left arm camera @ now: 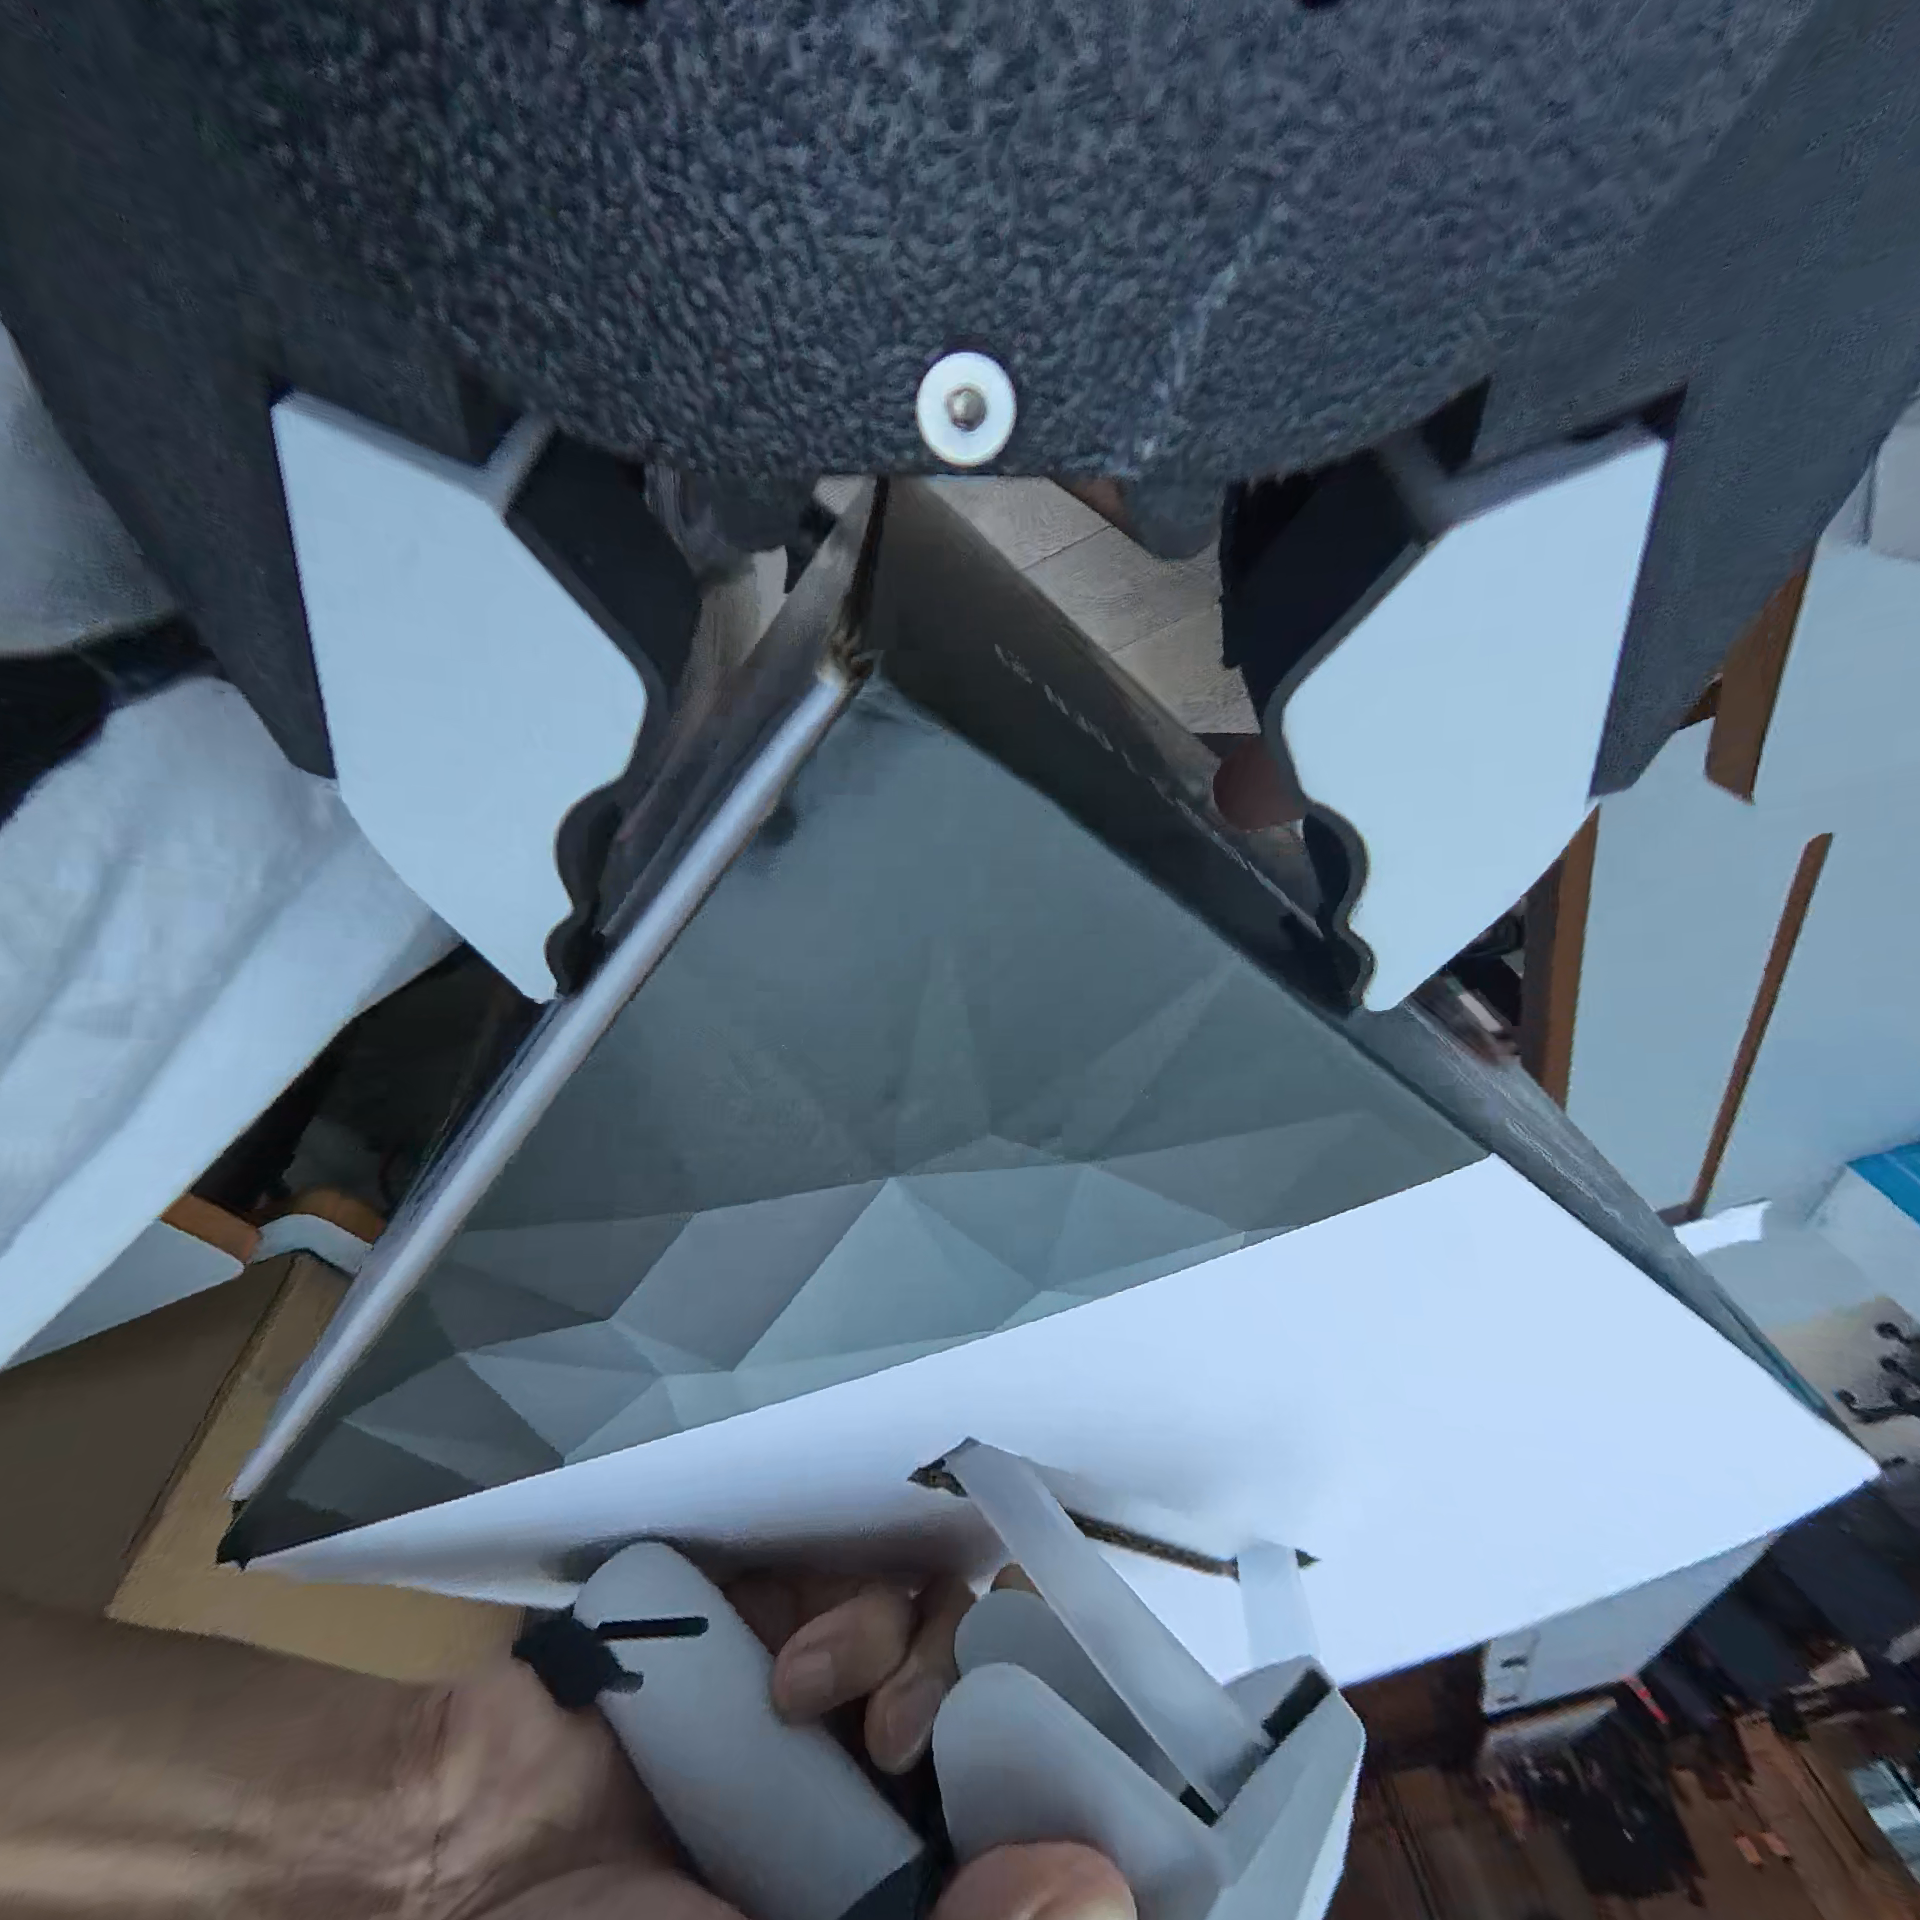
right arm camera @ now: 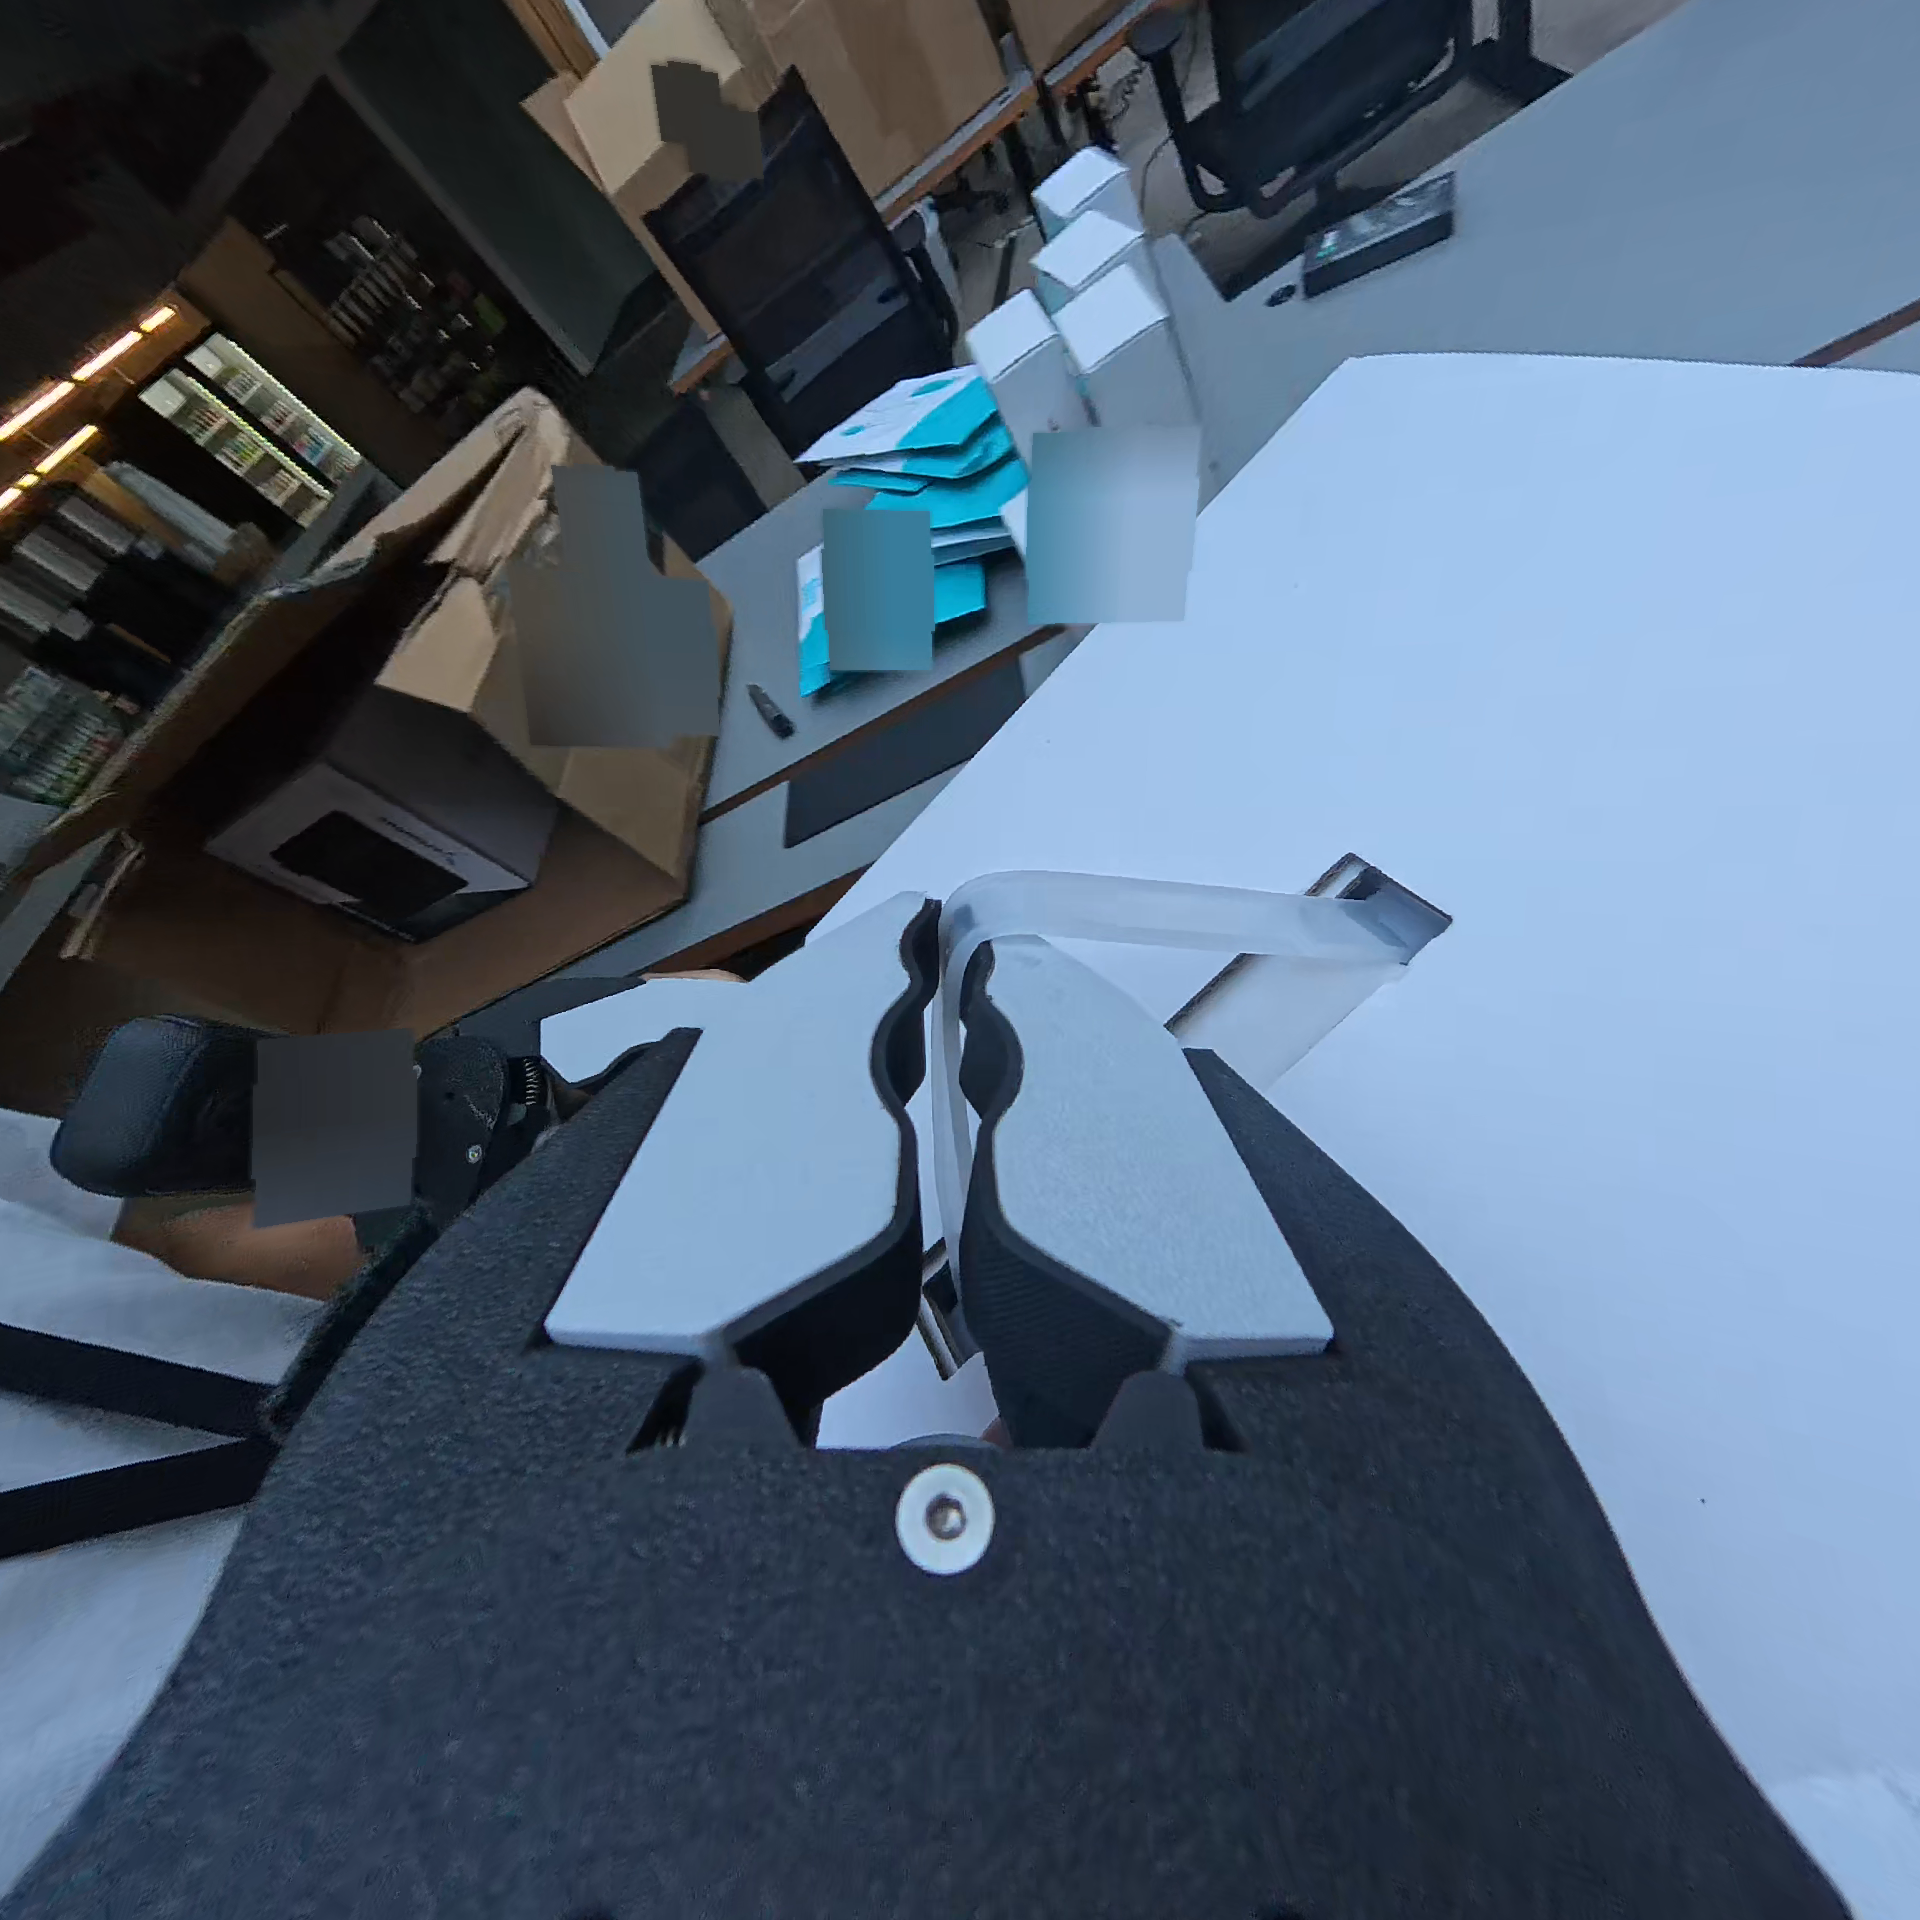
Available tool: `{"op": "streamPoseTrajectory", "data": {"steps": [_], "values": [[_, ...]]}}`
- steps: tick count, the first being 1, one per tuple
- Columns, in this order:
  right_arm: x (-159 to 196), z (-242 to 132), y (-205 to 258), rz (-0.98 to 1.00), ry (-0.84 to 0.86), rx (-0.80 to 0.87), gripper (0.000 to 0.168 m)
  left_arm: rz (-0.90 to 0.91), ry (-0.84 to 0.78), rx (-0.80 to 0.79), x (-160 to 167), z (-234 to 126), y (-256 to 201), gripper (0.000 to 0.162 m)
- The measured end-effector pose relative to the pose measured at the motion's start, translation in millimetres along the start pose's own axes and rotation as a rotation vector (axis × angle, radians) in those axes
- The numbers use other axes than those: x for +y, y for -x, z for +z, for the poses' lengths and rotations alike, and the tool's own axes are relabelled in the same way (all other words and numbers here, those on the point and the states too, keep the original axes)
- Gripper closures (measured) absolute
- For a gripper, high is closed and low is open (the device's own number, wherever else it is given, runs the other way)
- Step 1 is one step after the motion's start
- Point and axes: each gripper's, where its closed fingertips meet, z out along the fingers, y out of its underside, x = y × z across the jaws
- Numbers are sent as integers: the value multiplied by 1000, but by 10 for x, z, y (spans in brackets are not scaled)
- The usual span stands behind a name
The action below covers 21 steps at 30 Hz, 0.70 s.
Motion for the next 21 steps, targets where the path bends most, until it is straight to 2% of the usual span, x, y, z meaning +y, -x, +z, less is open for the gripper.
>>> {"op": "streamPoseTrajectory", "data": {"steps": [5, 10, 16, 21], "values": [[-642, 30, -1147, -43, 95, 66, 168, -78, 4, 18, -108, 1180, 608, 35], [-1372, 403, -2057, -120, 179, 65, 168, -112, -61, -52, -275, 1963, 1455, 41], [-2178, 1432, -2822, -148, 238, -57, 168, -171, -45, -225, -143, 2504, 2793, 41], [-2793, 2615, -3163, -157, 305, -228, 168, -229, 9, -439, 54, 2595, 4020, 41]]}}
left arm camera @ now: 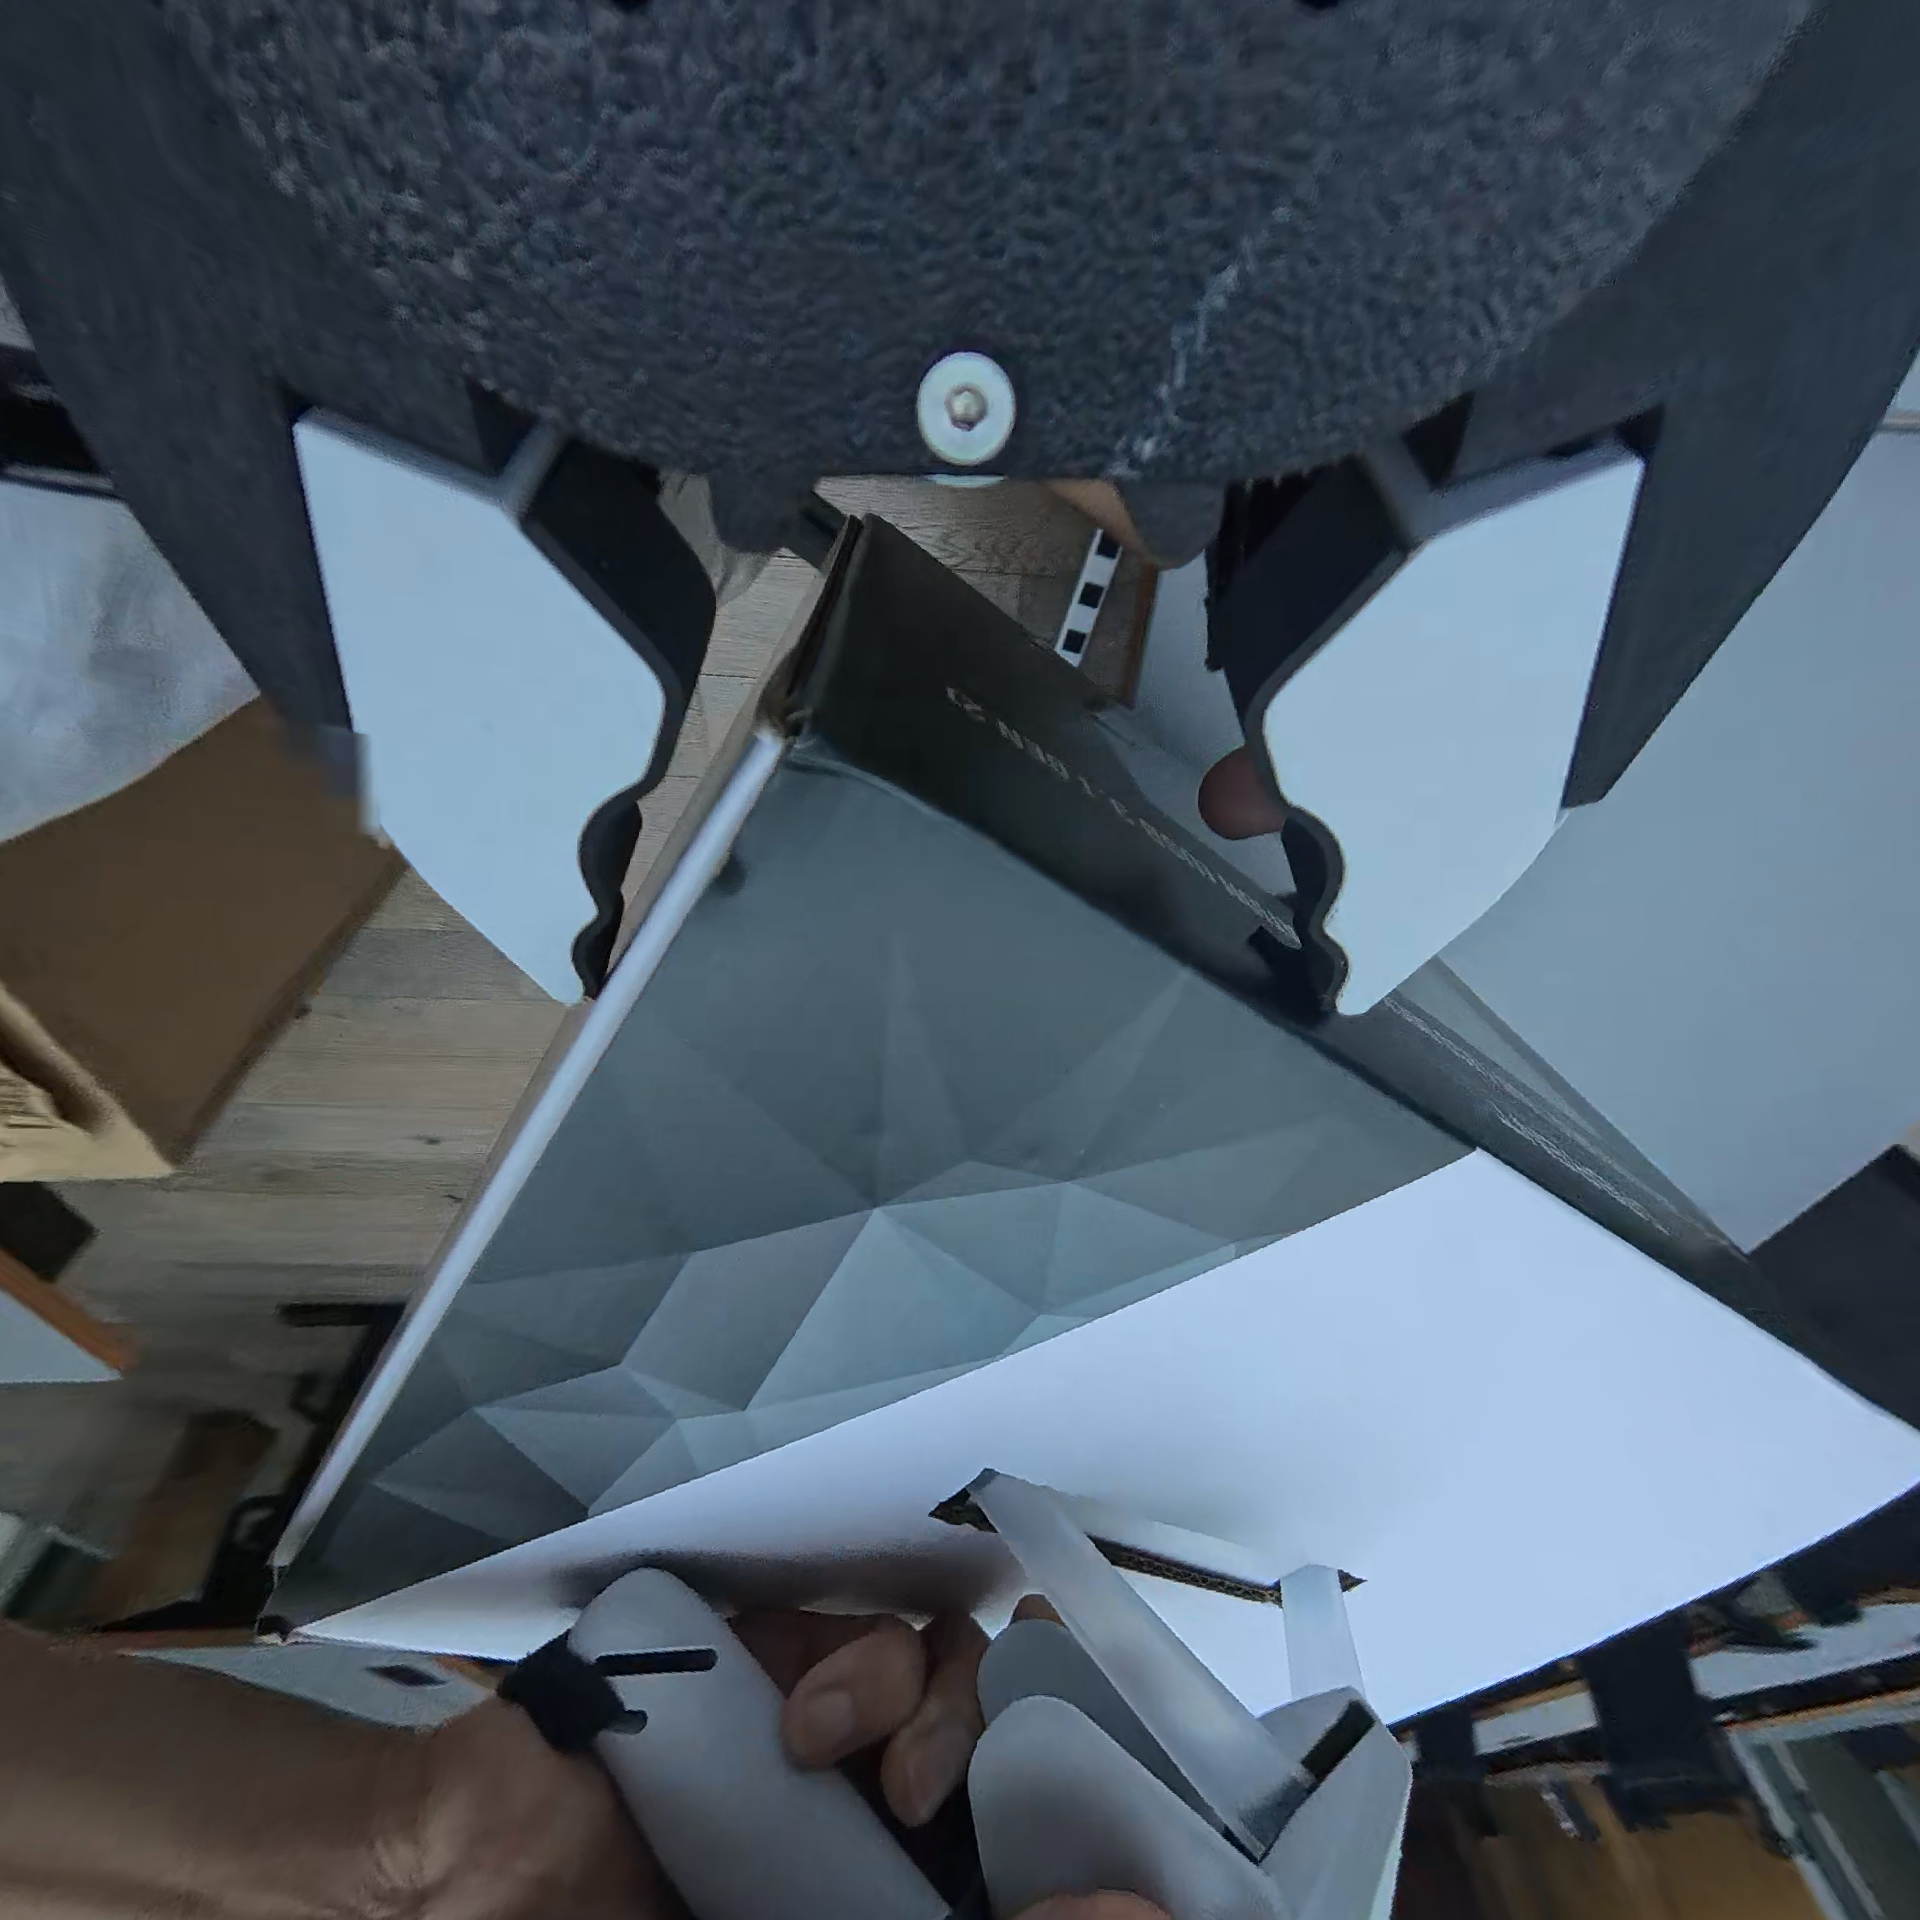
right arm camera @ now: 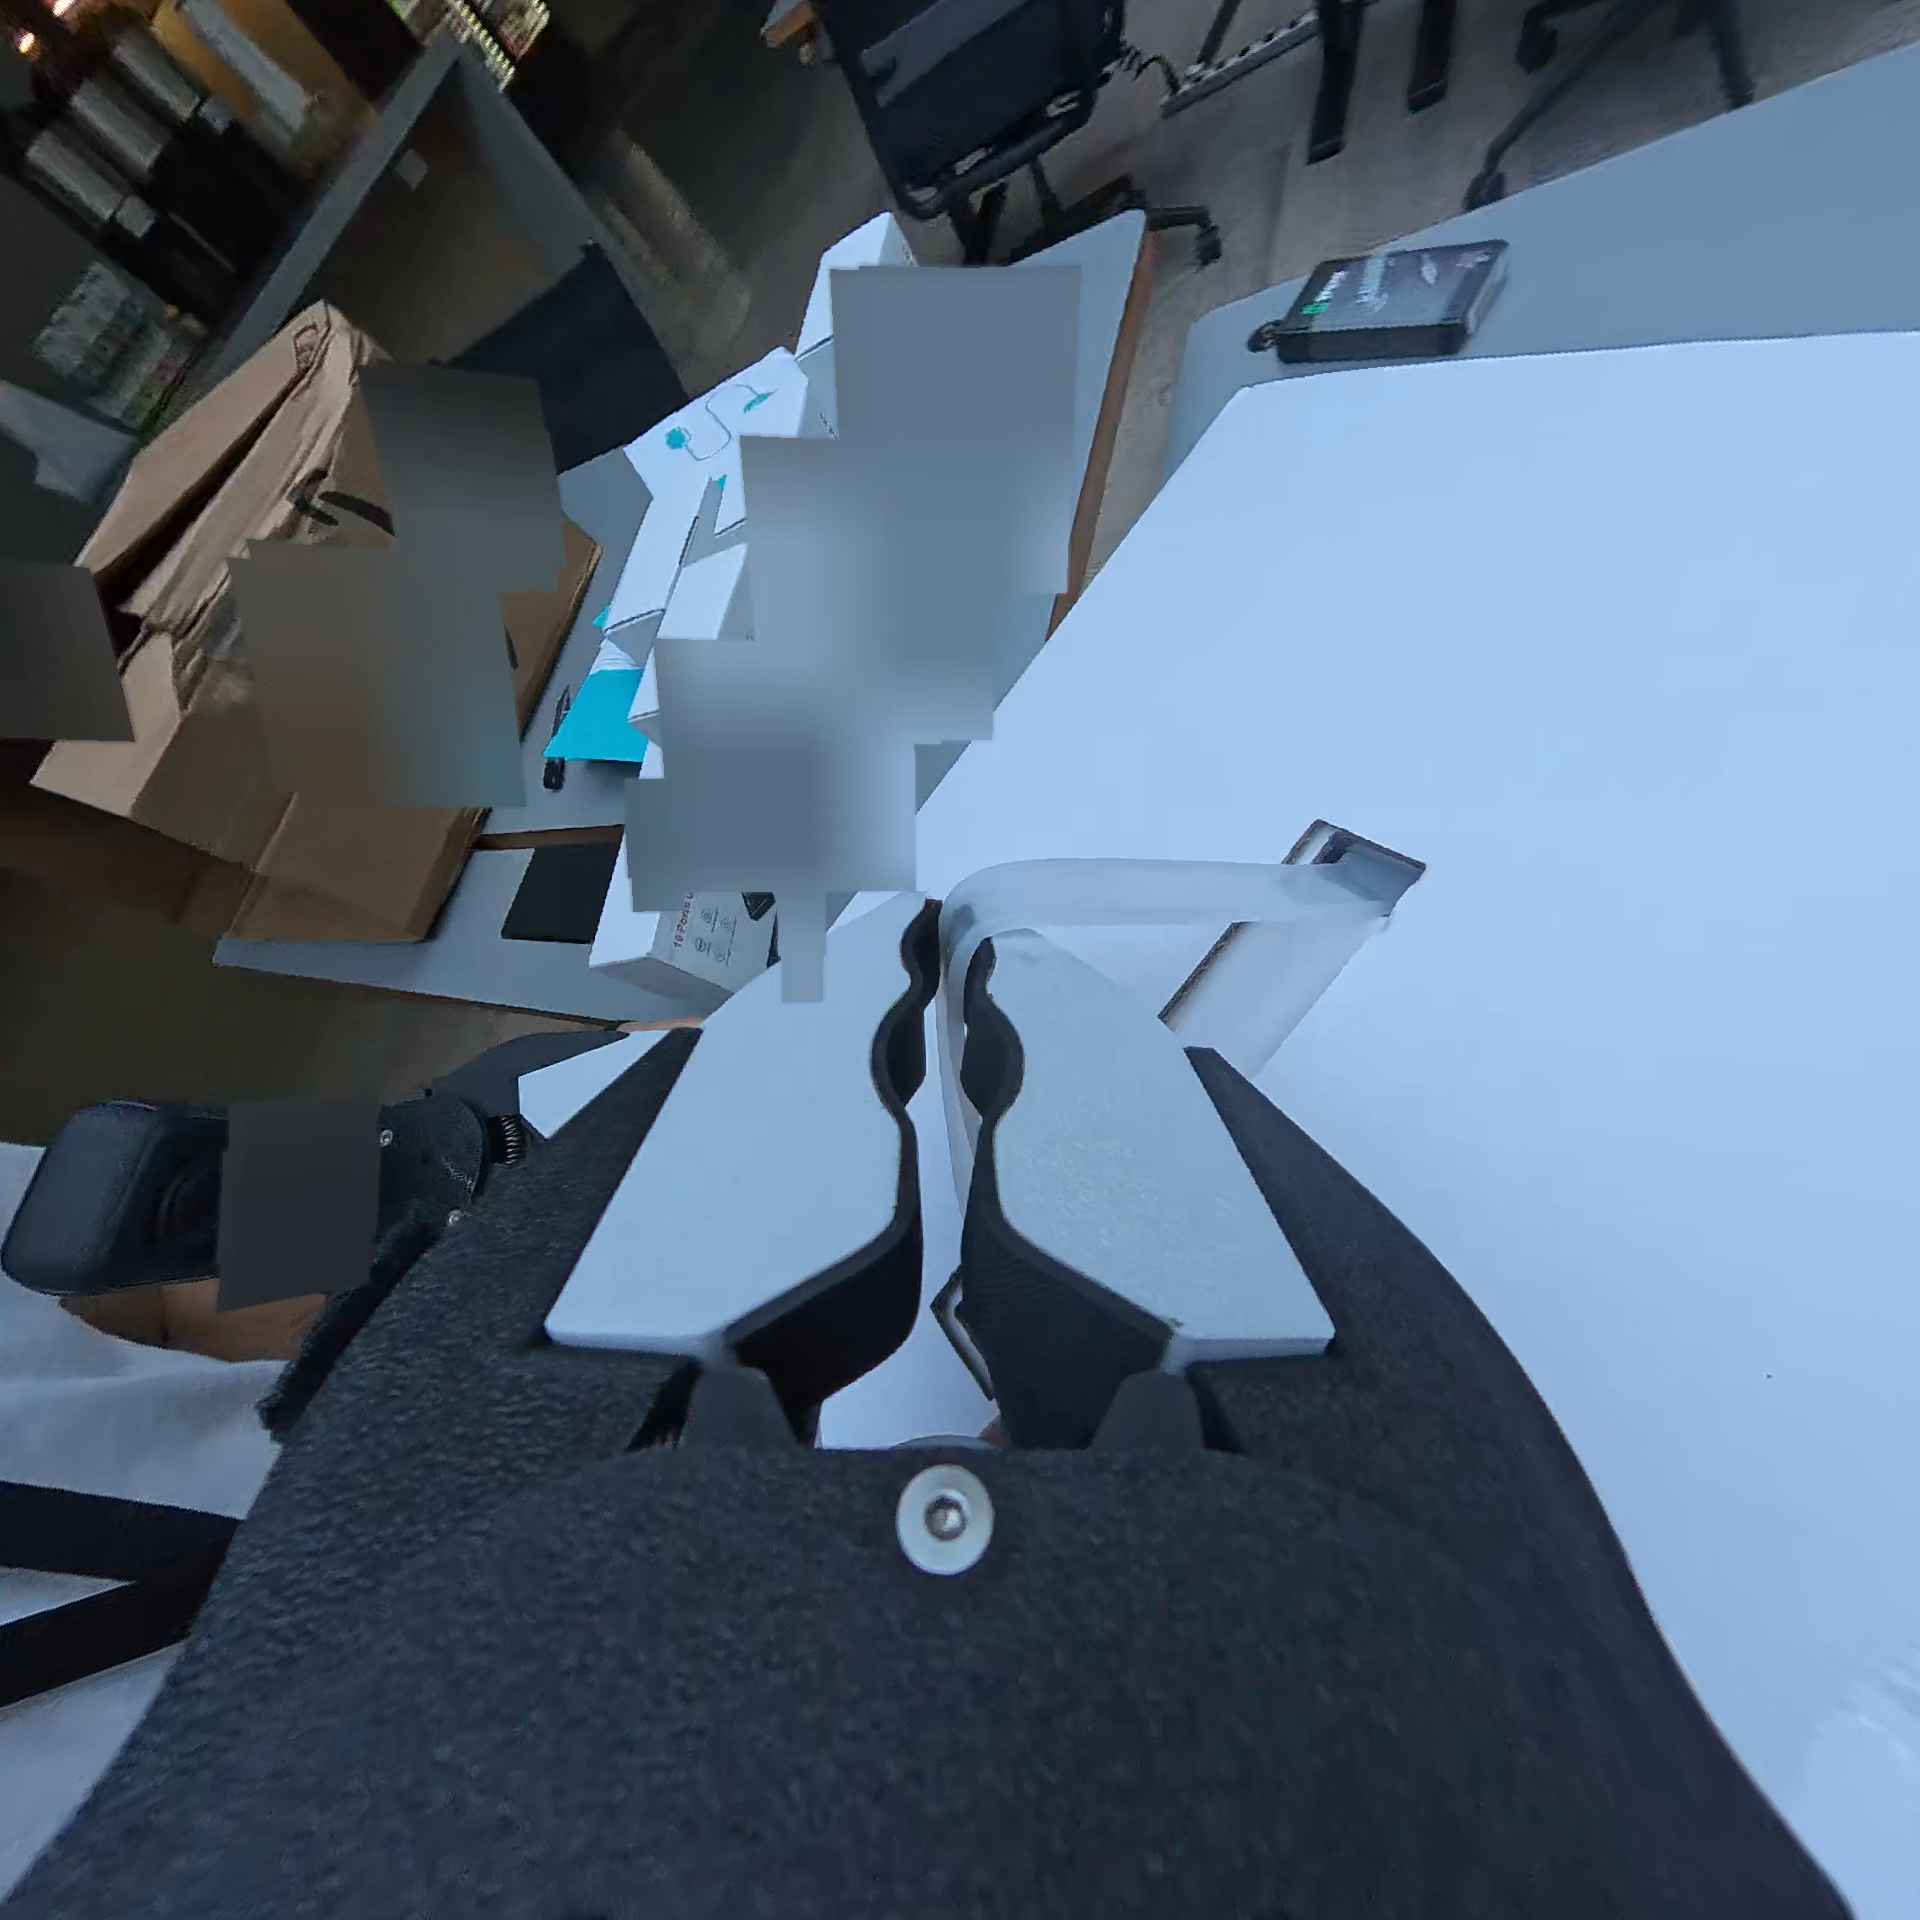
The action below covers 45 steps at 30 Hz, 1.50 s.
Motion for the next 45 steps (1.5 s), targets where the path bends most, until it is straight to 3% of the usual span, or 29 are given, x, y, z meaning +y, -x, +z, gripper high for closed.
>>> {"op": "streamPoseTrajectory", "data": {"steps": [9, 14, 17, 20, 22, 25, 28, 31, 34, 36, 39, 45], "values": [[-1184, 2013, -360, -40, 171, -383, 168, -68, 184, -499, 298, 296, 2080, 41], [-1369, 3240, -639, 6, 329, -483, 166, -131, 440, -692, 859, 239, 3152, 38], [-1336, 3677, -532, 29, 482, -603, 168, -202, 452, -703, 950, 142, 3332, 41], [-1270, 3655, -651, -223, 565, -615, 151, -141, 502, -817, 886, 51, 3219, 59], [-1308, 3520, -872, -339, 592, -560, 116, -182, 479, -916, 802, -90, 3065, 64], [-1572, 3216, -1142, -545, 464, -451, 102, -304, 364, -1052, 598, -361, 2654, 67], [-1964, 2705, -643, -537, 207, -592, 106, -430, 214, -1209, 451, -724, 2122, 75], [-1929, 2121, 255, -710, 25, -804, 110, -534, 145, -1364, 515, -1186, 1554, 80], [-1518, 1701, 1219, -837, -127, -1011, 110, -594, 148, -1506, 728, -1723, 974, 81], [-1140, 1456, 1882, -777, -183, -1191, 112, -646, 110, -1555, 860, -2062, 591, 80], [-422, 1226, 2806, -620, -102, -1406, 111, -623, 140, -1635, 1035, -2673, -19, 81], [922, 1105, 4377, -619, -122, -1424, 109, -585, 114, -1815, 1295, -4086, -1226, 85]]}}
